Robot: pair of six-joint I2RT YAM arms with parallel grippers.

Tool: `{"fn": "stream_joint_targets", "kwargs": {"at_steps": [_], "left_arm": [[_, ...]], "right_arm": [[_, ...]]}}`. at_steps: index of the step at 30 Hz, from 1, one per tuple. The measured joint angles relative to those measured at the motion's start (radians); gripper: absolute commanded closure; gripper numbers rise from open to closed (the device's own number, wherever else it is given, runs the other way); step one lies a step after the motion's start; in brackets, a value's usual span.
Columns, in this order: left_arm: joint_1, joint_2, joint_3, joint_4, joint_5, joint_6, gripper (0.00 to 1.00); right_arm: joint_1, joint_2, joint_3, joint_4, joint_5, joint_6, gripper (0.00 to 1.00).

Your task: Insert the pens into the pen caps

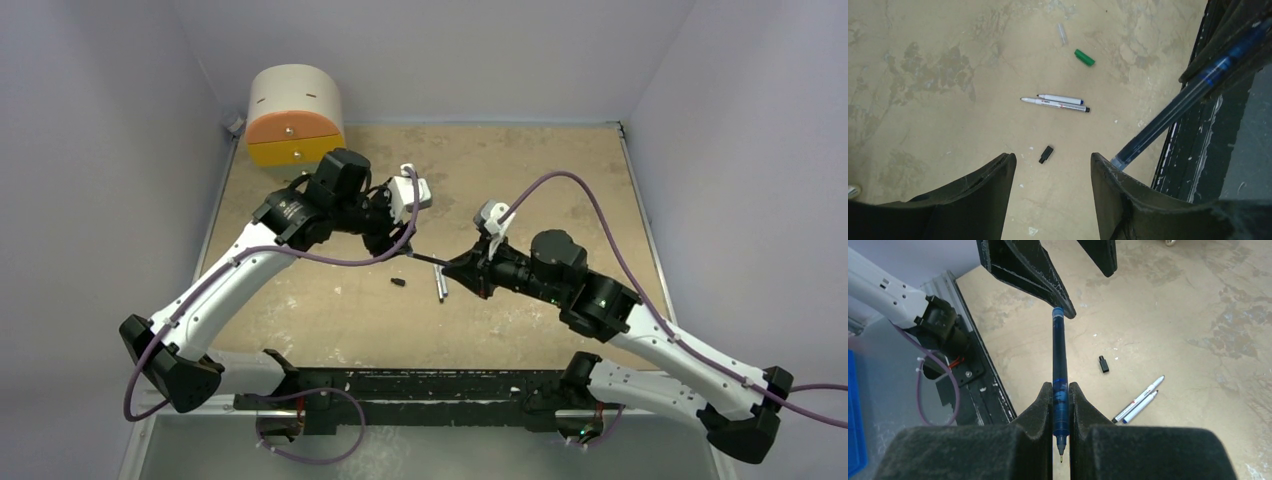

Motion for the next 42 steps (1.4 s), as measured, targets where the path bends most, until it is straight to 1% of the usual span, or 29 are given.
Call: {"fn": "stream_joint_targets", "kwargs": {"at_steps": [4, 9, 14, 18, 24, 28, 31, 37, 40, 41, 42], "left_arm": [[0.005, 0.013, 0.022, -0.064, 0.017, 0.099, 0.43], [0.008, 0.055, 0.078, -0.1, 0.051, 0.177, 0.42], [0.026, 0.068, 0.1, -0.129, 0.054, 0.229, 0.34], [0.085, 0.083, 0.16, -0.143, 0.131, 0.232, 0.34], [0.09, 0.137, 0.253, -0.155, 0.22, 0.253, 0.34], [0.09, 0.157, 0.261, -0.174, 0.276, 0.281, 0.34], [0.09, 0.158, 0.261, -0.189, 0.31, 0.298, 0.35], [0.09, 0.161, 0.235, -0.193, 0.35, 0.302, 0.37], [0.087, 0.182, 0.229, -0.183, 0.359, 0.289, 0.39], [0.086, 0.193, 0.229, -0.177, 0.36, 0.282, 0.42], [0.084, 0.205, 0.229, -0.172, 0.36, 0.277, 0.46]], "right_arm": [[-0.008, 0.053, 0.054, -0.049, -0.034, -0.038, 1.0], [-0.028, 0.119, 0.131, -0.088, -0.09, -0.089, 1.0], [-0.052, 0.164, 0.163, -0.105, -0.139, -0.116, 1.0], [-0.064, 0.186, 0.164, -0.09, -0.153, -0.133, 1.0], [-0.093, 0.251, 0.167, -0.088, -0.155, -0.146, 1.0], [-0.178, 0.253, 0.17, -0.076, -0.188, -0.146, 1.0], [-0.227, 0.253, 0.191, -0.069, -0.201, -0.146, 1.0], [-0.23, 0.256, 0.247, -0.042, -0.286, -0.156, 1.0], [-0.23, 0.257, 0.249, -0.024, -0.335, -0.156, 1.0], [-0.23, 0.26, 0.249, -0.022, -0.346, -0.156, 1.0], [-0.23, 0.263, 0.249, -0.02, -0.355, -0.156, 1.0]]}}
